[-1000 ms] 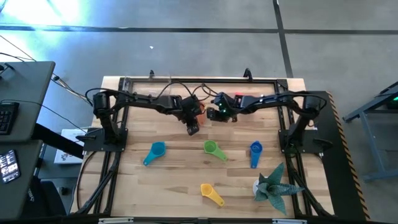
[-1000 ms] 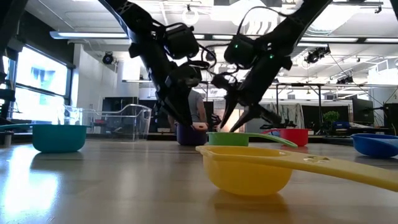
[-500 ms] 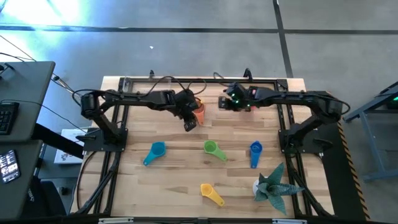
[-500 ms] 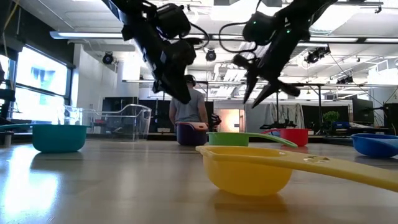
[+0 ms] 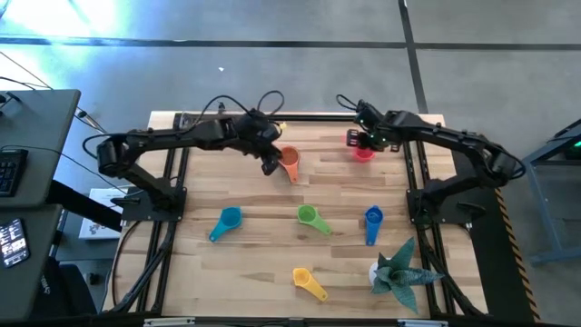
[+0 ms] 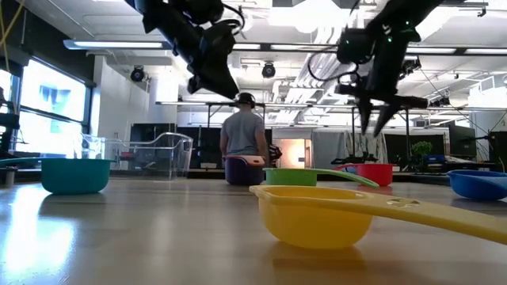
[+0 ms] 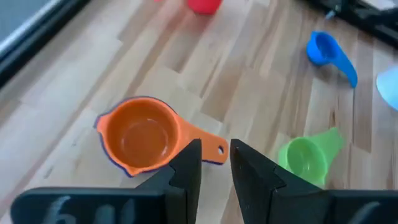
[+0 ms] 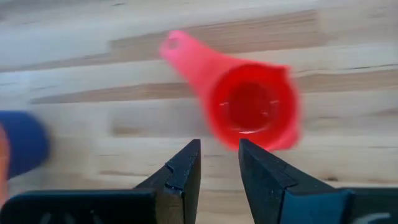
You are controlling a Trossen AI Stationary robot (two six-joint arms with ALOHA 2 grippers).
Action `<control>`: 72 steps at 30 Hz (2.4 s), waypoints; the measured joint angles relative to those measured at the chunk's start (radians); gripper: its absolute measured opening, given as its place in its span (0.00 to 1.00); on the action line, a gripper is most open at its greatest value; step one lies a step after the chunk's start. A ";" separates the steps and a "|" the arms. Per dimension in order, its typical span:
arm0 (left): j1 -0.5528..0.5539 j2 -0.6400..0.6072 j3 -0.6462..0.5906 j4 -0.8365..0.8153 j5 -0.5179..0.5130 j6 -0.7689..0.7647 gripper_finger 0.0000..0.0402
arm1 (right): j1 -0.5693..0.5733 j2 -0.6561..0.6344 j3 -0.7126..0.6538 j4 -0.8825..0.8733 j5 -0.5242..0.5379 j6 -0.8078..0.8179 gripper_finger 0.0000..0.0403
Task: Nest measuring cups in basket
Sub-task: Stack the red measuring cup on top of the orange measuring cup on the table
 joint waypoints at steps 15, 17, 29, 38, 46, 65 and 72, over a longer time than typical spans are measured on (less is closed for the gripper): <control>0.094 -0.032 0.000 0.005 -0.009 -0.010 0.19 | -0.213 0.002 -0.017 -0.056 -0.009 -0.237 0.25; 0.101 -0.032 0.000 0.005 -0.016 -0.010 0.19 | -0.221 0.002 -0.017 -0.050 -0.010 -0.256 0.25; 0.123 -0.032 0.000 0.007 -0.057 -0.011 0.19 | -0.216 0.118 -0.017 -0.028 -0.041 -0.301 0.25; 0.123 -0.032 0.000 0.007 -0.058 -0.036 0.19 | -0.216 0.197 -0.018 -0.009 -0.057 -0.311 0.25; 0.123 -0.032 0.000 0.007 -0.058 -0.036 0.19 | -0.212 0.283 -0.018 -0.013 -0.062 -0.351 0.25; 0.123 -0.032 0.000 -0.004 -0.060 -0.035 0.19 | -0.186 0.245 -0.017 -0.009 -0.107 -0.375 0.01; 0.103 -0.031 -0.001 0.044 -0.053 -0.035 0.19 | -0.186 0.130 -0.017 0.021 -0.125 -0.341 0.01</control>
